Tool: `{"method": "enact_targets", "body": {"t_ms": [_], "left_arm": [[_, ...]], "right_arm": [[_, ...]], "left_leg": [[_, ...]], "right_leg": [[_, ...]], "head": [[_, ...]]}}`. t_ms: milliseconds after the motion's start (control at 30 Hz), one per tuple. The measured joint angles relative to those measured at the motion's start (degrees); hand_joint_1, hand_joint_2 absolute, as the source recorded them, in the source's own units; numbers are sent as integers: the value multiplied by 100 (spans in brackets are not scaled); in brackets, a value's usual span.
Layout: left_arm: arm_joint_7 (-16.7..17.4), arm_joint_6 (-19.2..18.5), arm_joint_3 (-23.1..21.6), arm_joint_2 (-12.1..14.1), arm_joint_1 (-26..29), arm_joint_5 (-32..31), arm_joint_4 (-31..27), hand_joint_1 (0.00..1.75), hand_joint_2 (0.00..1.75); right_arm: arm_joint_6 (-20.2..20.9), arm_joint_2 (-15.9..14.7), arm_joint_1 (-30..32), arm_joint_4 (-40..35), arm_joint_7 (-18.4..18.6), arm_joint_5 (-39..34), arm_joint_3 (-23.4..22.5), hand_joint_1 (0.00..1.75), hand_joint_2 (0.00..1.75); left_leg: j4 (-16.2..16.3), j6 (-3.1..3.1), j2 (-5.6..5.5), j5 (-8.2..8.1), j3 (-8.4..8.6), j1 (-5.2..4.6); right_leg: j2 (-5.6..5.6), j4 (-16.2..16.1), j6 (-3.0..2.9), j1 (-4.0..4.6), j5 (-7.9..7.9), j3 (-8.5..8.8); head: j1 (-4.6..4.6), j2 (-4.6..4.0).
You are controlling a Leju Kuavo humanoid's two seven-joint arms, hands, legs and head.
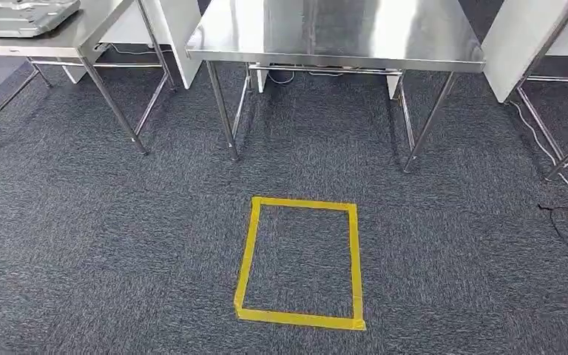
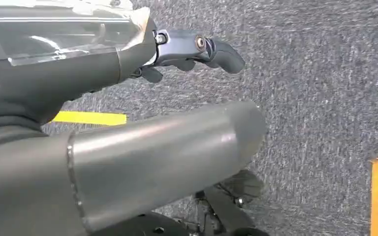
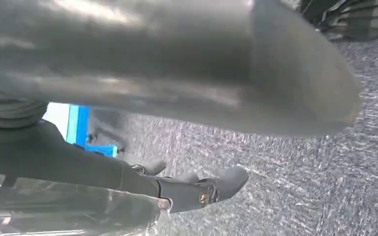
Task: Take the parts from the cabinet and place them on the table.
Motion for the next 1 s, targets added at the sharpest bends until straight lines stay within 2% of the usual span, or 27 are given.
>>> {"method": "enact_targets", "body": {"t_ms": [33,67,100,133,167,200,233,267,367,400,433,467,500,533,567,600,633,667,700,733,767,867,900,933,967,1000], "left_arm": [[0,0,0,0,5,-2,0,0,0],[0,0,0,0,14,-4,0,0,0],[0,0,0,0,22,-4,0,0,0],[0,4,0,2,25,-4,0,0,0],[2,18,0,4,25,-2,0,0,0],[2,30,2,7,17,0,0,0,0],[2,46,7,22,-4,13,0,0,0],[0,57,9,20,-16,28,0,0,0],[26,116,39,20,5,31,0,0,0],[35,131,57,17,5,33,0,0,0],[46,138,70,9,15,35,0,0,0],[52,144,70,9,13,35,0,0,0],[61,146,70,7,-4,33,0,0,0],[77,153,74,0,-5,33,0,0,0],[85,177,83,-9,-2,37,0,0,0],[96,190,96,-11,2,42,0,0,0],[105,210,103,-13,12,57,0,0,0],[109,232,111,-26,23,61,0,0,0],[109,243,120,-39,24,87,0,0,0],[111,254,136,-44,23,114,0,0,0],[136,277,155,-48,19,131,0,0,0],[194,380,232,-70,55,199,0,0,0],[201,411,260,-72,66,232,0,0,0],[212,439,273,-77,76,245,0,0,0],[212,463,290,-85,73,273,0,0,0],[212,472,315,-94,66,280,0,0,0]], "right_arm": [[2,0,8,0,2,2,0,0,0],[7,0,10,0,2,7,0,0,0],[11,0,7,0,2,13,0,0,0],[13,0,1,0,4,15,2,0,0],[18,2,-6,0,4,24,4,0,0],[24,9,-10,0,4,42,9,0,0],[31,30,-6,0,4,52,15,0,0],[31,31,-2,0,4,57,20,0,0],[7,37,-7,0,24,68,46,0,0],[0,39,-16,0,31,70,55,0,0],[-9,35,-21,0,37,83,77,0,0],[-11,35,-22,0,39,87,98,0,0],[-9,42,-12,0,42,94,103,0,0],[-9,39,-2,0,50,103,103,0,0],[9,35,10,0,57,120,109,0,0],[26,31,34,0,63,138,118,0,0],[50,28,45,0,63,155,133,0,0],[61,22,45,0,66,170,144,0,0],[61,20,38,0,63,179,151,0,0],[64,20,39,0,55,206,157,0,0],[68,26,38,0,52,234,168,0,0],[79,26,38,0,46,308,251,0,0],[96,31,34,0,44,328,280,0,0],[120,33,23,0,44,356,295,0,0],[131,28,26,0,44,367,304,0,0],[149,24,37,0,44,376,326,0,0]], "left_leg": [[378,-1,4,-139,-156,-1],[548,9,13,-153,-211,-1],[410,35,21,-39,-115,-1],[103,65,30,133,70,-6],[-477,119,76,387,401,-20],[-1006,200,246,566,708,-58],[-1260,248,450,514,831,-125],[-1268,244,398,558,813,-129],[-1275,270,265,570,778,-169],[-1365,330,198,626,816,-134],[-1419,346,179,669,843,-105],[-1422,365,121,683,830,-110],[-1421,385,71,696,806,-110],[-1421,393,7,702,789,-115],[-1417,393,-64,710,776,-117],[-1417,392,-128,717,776,-116],[-1414,384,-206,722,777,-113],[-1406,372,-274,728,782,-113],[-1396,362,-334,733,782,-108],[-1373,333,-392,731,763,-110],[-1318,293,-449,710,740,-158],[-1347,219,-547,746,720,-129],[-1323,199,-600,747,695,-116],[-1220,172,-392,646,634,-118],[-961,143,-199,448,518,-117],[-519,111,-87,190,305,-97]], "right_leg": [[-43,2,-12,23,8,-17],[-88,3,-17,42,10,-27],[-126,3,-17,60,10,-27],[-158,3,-17,71,8,-19],[-198,3,-18,88,6,-7],[-224,2,-19,89,2,7],[-262,3,-2,123,-10,3],[-292,11,16,152,-16,-13],[-434,-26,56,143,-7,17],[-446,-31,127,186,-27,38],[-331,44,137,153,-106,-3],[-148,352,109,124,-295,-142],[-51,832,72,119,-513,-362],[1,1305,60,102,-692,-586],[29,1699,81,102,-789,-776],[38,1746,120,102,-759,-800],[50,1500,190,98,-612,-673],[79,1055,255,86,-408,-456],[156,508,308,65,-190,-190],[380,37,326,27,-64,25],[392,-23,242,72,-66,7],[256,-10,116,105,-53,49],[203,-40,60,1,-18,53],[148,-44,38,11,-4,64],[112,-45,-4,10,-2,56],[45,-44,-39,24,-4,49]], "head": [[0,0],[0,0],[0,0],[-4,0],[0,0],[-4,0],[4,0],[2,0],[-4,0],[-2,0],[13,0],[0,0],[38,0],[48,0],[48,0],[50,0],[50,0],[53,0],[46,0],[55,0],[61,0],[48,0],[50,0],[44,0],[2,0],[-22,0]]}}
